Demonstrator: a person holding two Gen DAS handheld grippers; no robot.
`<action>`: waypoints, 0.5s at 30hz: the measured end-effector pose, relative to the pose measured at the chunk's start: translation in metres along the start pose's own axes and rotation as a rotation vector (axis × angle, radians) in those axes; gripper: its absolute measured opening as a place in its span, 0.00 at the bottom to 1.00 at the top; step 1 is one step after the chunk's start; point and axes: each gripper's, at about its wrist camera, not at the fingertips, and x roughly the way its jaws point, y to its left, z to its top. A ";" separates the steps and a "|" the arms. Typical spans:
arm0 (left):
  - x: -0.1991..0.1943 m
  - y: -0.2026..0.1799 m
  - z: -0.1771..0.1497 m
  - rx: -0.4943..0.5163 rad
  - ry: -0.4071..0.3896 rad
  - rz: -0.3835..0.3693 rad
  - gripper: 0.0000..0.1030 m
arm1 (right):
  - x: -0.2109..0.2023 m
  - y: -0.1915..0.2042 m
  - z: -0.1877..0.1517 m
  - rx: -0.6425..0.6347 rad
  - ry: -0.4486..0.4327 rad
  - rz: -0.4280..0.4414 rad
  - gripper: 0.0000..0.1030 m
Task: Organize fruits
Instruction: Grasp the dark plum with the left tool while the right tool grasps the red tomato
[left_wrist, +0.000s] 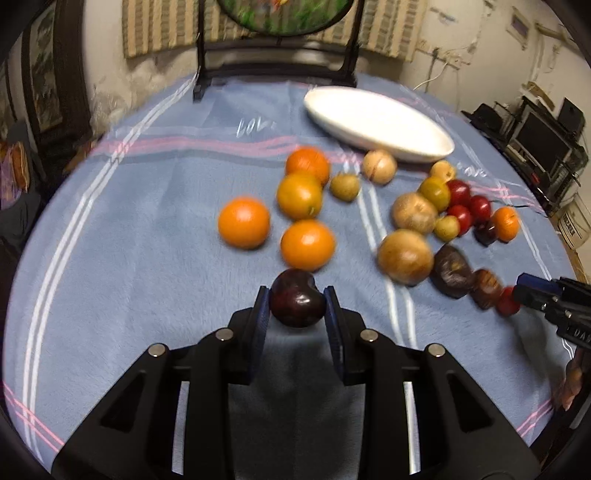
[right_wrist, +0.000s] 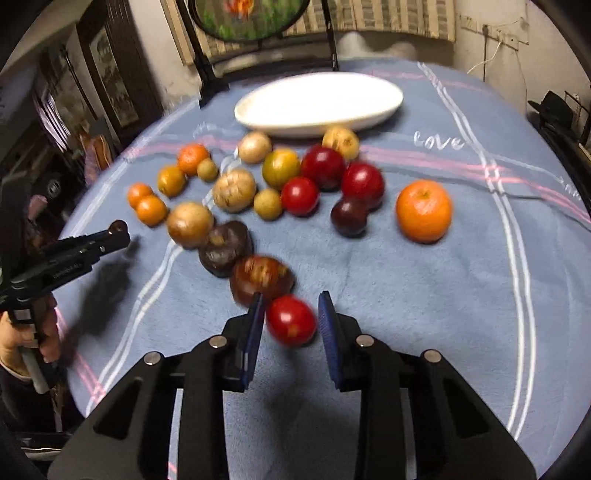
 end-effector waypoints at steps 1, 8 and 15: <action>-0.005 -0.004 0.004 0.017 -0.020 0.000 0.29 | -0.003 -0.001 0.002 -0.003 -0.010 -0.005 0.30; -0.007 -0.018 0.018 0.043 -0.042 -0.027 0.29 | 0.006 0.020 -0.012 -0.142 0.059 -0.064 0.43; 0.005 -0.019 0.013 0.044 -0.006 -0.036 0.29 | 0.012 0.021 -0.018 -0.165 0.100 -0.062 0.55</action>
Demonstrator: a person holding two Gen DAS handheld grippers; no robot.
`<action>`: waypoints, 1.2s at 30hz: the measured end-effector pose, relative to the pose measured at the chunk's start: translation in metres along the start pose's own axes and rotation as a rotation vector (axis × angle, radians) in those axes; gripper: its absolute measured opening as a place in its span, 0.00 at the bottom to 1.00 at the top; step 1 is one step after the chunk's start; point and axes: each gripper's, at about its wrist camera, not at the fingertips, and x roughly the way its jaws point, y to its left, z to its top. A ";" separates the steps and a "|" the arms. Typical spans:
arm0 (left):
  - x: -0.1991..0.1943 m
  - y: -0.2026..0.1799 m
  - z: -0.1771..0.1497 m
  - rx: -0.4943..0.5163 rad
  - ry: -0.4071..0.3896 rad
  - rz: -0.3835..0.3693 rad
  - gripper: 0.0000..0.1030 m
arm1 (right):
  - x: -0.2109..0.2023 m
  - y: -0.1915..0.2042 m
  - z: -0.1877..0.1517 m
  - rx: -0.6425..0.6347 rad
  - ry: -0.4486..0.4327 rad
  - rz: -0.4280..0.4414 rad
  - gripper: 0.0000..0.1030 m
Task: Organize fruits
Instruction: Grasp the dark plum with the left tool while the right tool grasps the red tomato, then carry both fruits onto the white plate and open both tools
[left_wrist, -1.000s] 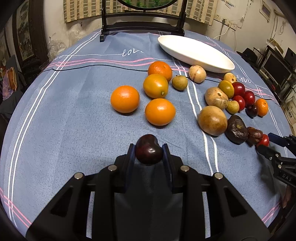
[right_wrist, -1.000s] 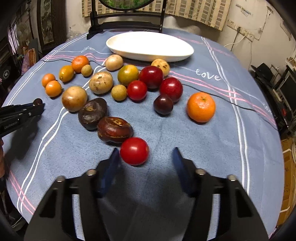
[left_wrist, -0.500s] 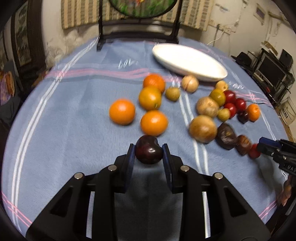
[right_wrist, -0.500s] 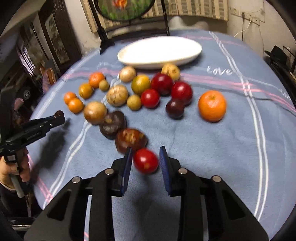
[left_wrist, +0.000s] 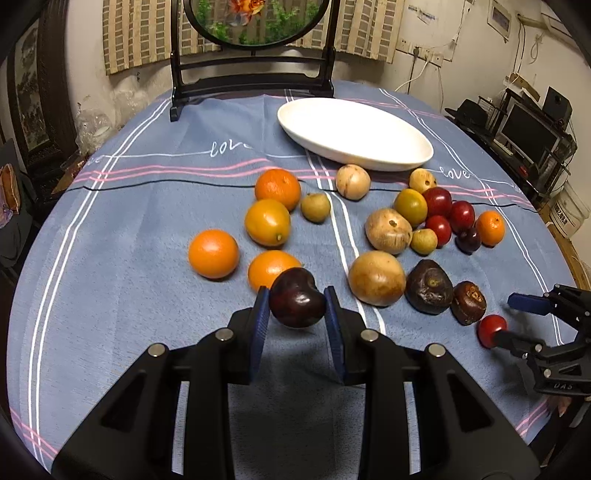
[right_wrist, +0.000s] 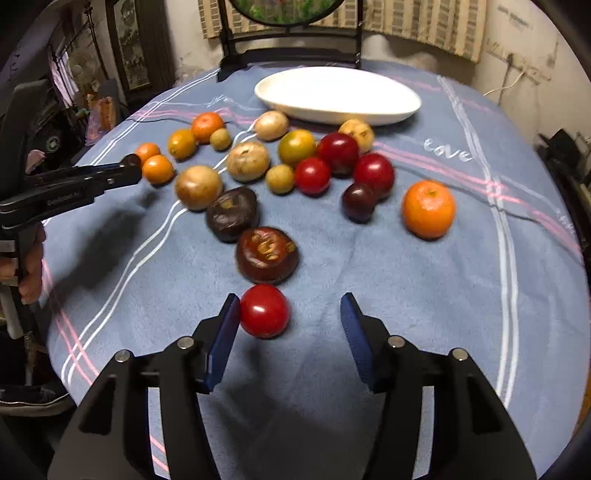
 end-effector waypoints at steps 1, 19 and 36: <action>0.000 0.000 -0.001 -0.001 0.001 -0.003 0.29 | 0.000 0.005 0.000 -0.023 -0.002 -0.013 0.55; -0.003 -0.004 -0.008 0.010 0.011 -0.018 0.29 | 0.010 0.002 0.000 0.050 0.005 0.027 0.28; 0.054 -0.050 0.149 0.062 -0.044 -0.099 0.30 | 0.026 -0.066 0.156 0.150 -0.197 -0.001 0.28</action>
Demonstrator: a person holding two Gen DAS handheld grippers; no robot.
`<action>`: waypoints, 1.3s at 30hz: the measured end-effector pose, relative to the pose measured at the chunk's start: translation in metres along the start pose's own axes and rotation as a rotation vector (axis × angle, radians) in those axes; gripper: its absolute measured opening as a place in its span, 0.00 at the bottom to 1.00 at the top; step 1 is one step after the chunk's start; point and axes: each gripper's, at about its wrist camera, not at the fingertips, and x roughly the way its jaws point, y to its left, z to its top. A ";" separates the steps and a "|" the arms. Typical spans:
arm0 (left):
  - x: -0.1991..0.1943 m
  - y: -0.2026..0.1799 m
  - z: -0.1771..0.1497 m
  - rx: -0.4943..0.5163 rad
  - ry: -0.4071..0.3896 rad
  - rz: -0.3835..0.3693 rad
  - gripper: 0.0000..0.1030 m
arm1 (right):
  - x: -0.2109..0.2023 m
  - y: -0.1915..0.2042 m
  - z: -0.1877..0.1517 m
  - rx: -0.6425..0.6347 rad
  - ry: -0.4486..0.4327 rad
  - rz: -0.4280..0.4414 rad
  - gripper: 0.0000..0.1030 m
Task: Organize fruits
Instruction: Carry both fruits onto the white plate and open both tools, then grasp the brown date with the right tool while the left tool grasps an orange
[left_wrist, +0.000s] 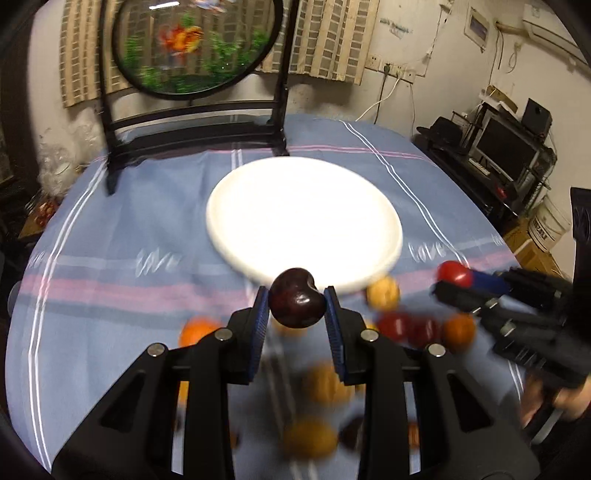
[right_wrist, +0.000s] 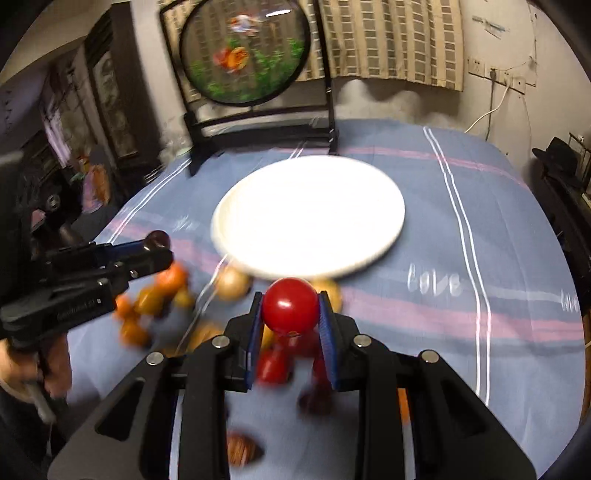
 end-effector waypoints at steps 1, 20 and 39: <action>0.013 -0.001 0.010 0.003 0.011 0.022 0.30 | 0.009 -0.003 0.006 0.003 0.008 -0.011 0.28; 0.122 0.034 0.083 -0.122 0.055 0.097 0.67 | 0.107 -0.067 0.074 0.309 0.081 -0.013 0.65; -0.039 0.062 -0.084 -0.012 -0.020 0.096 0.95 | -0.040 0.024 -0.094 -0.168 0.106 0.163 0.67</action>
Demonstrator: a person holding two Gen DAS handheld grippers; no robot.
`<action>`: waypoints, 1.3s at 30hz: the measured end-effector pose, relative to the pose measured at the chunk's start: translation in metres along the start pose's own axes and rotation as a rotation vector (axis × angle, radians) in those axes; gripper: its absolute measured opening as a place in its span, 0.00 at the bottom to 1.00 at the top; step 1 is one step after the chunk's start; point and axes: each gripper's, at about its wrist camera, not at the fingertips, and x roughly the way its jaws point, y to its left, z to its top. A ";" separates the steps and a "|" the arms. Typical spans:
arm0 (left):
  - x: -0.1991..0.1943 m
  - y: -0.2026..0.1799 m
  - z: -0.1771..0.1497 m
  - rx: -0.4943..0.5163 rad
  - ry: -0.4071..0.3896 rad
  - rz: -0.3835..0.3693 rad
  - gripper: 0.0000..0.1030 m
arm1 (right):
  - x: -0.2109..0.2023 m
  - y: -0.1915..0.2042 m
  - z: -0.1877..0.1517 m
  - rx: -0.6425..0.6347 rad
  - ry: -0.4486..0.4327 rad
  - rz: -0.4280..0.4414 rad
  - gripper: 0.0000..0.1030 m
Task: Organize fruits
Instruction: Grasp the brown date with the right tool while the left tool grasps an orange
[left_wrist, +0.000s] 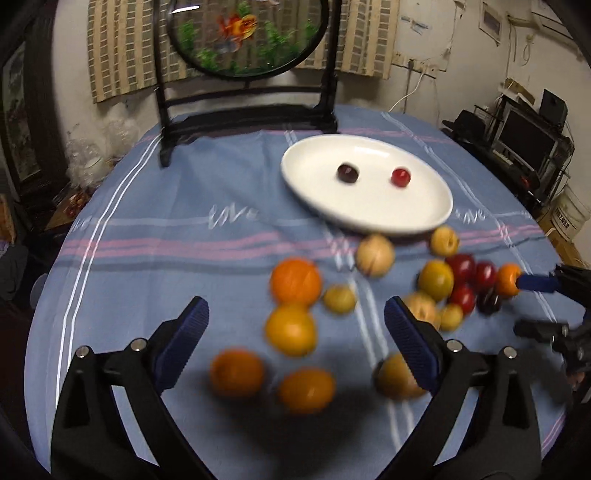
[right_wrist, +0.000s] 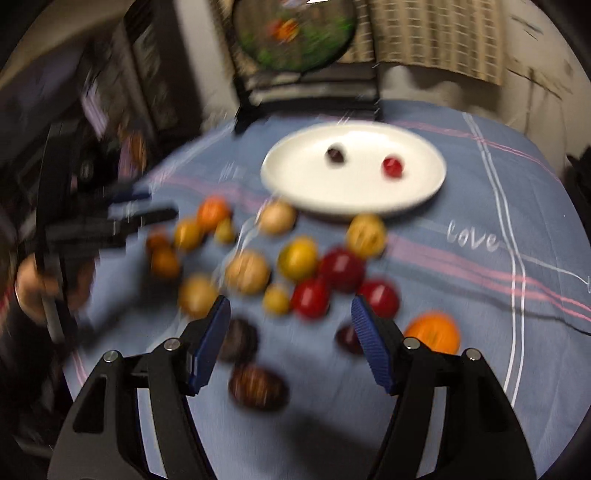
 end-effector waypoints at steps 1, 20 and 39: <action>-0.002 0.002 -0.006 -0.009 0.000 0.001 0.95 | 0.001 0.006 -0.009 -0.019 0.021 0.005 0.67; -0.020 0.006 -0.063 -0.123 0.049 0.052 0.95 | 0.018 0.032 -0.043 0.020 0.079 -0.075 0.67; -0.012 0.011 -0.065 -0.110 0.068 0.074 0.95 | 0.001 0.013 -0.041 0.189 -0.075 -0.040 0.42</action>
